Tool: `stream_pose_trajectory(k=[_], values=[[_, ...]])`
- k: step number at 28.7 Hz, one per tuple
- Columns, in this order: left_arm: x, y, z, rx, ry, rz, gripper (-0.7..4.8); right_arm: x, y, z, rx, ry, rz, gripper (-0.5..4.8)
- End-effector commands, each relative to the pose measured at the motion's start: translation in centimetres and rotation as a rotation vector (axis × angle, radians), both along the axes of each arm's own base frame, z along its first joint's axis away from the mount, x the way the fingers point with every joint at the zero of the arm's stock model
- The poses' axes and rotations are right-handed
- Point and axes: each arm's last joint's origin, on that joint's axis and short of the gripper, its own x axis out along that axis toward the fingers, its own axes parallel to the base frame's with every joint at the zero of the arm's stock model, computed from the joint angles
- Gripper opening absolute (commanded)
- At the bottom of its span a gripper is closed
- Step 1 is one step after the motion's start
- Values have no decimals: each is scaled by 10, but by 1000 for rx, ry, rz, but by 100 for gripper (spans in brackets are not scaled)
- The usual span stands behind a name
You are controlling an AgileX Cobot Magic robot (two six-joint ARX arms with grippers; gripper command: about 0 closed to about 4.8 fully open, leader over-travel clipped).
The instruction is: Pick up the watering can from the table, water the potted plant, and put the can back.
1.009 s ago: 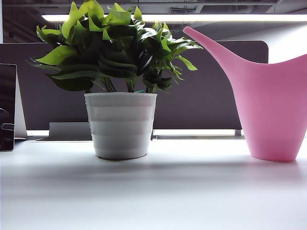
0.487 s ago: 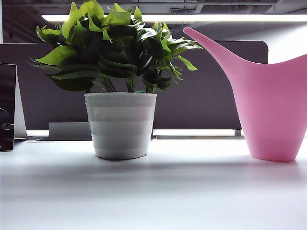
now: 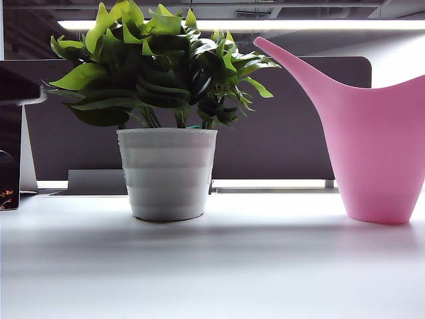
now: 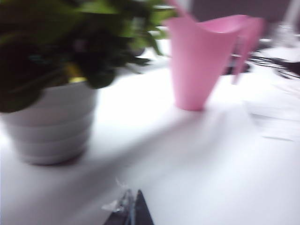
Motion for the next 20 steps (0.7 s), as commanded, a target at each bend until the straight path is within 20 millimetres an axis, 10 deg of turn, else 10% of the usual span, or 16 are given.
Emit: stream_pose_trajectory(k=[1,3,6,9,20], values=[[-2,-2,1,-5,-4,-97,-5,0,1,-1,33,0,21,2],[-2,-2,1,-5,-4,-100,-5,0,-1,-1,41,0,-34,86],[-2,-2,1,-4,-4,-98,-5,0,-4,4,60,-38,-138,377],[-2,-2,1,-5,-4,-98,-5,0,-7,9,56,-76,-229,474],[-2,-2,1,-4,-4,-98,-5,3,-8,24,-162,-158,-285,479]])
